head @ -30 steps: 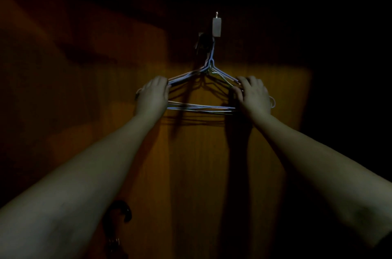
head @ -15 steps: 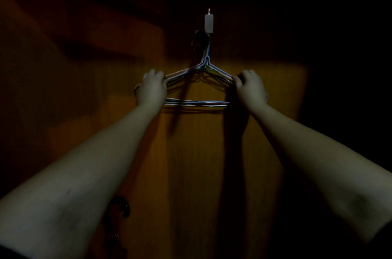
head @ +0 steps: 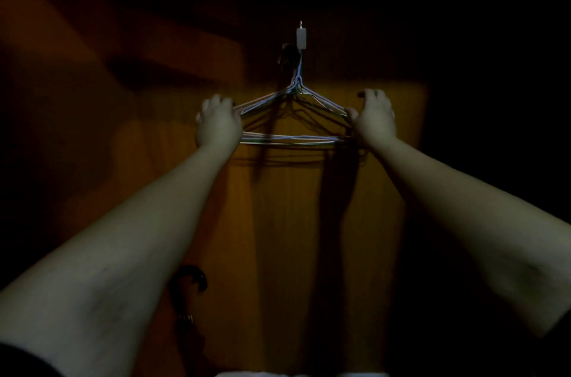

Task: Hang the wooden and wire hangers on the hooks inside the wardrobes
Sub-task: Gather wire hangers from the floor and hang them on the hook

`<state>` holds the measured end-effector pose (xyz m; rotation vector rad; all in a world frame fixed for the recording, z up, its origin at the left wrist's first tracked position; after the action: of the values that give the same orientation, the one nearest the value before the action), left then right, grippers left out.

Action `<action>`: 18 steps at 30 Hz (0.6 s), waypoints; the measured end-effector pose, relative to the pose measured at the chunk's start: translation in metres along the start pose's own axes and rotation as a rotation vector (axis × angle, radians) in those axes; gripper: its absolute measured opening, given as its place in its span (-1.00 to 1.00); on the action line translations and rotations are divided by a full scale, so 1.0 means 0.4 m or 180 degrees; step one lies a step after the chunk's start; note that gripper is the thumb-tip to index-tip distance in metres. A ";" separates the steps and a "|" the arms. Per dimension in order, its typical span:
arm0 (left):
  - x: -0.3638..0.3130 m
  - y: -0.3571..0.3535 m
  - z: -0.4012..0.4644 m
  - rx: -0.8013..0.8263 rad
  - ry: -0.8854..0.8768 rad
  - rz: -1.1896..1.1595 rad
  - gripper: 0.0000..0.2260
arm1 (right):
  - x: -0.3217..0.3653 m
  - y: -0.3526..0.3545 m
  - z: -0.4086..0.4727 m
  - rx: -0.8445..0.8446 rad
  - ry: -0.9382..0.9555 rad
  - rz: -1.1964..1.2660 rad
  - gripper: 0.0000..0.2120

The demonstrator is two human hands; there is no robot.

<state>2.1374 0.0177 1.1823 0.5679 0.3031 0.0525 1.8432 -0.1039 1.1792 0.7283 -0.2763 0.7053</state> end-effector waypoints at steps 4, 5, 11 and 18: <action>0.006 0.054 -0.116 0.0183 -0.0058 -0.0205 -0.75 | -0.001 0.066 -0.125 0.0081 -0.0103 -0.0271 -0.61; 0.011 0.060 -0.152 0.0304 -0.0059 -0.0306 -0.75 | 0.002 0.078 -0.164 0.0151 -0.0100 -0.0314 -0.62; 0.005 0.045 -0.417 0.1449 -0.0185 -0.0480 -0.77 | 0.009 0.111 -0.445 0.1088 -0.0252 -0.0234 -0.64; -0.080 0.013 -0.821 0.3410 -0.0503 -0.0400 -0.76 | -0.057 0.134 -0.861 0.2542 -0.0451 -0.0645 -0.65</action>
<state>2.0095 0.1891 0.9312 1.6038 0.1927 -0.2950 1.7882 0.1510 0.9469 1.5475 -0.0342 0.5609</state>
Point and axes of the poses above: each hand's wrist, its own z-axis towards the middle knuckle, its own y-axis out of the back of the hand, x = y × z, the point moved 8 cm from there along z, towards the middle knuckle
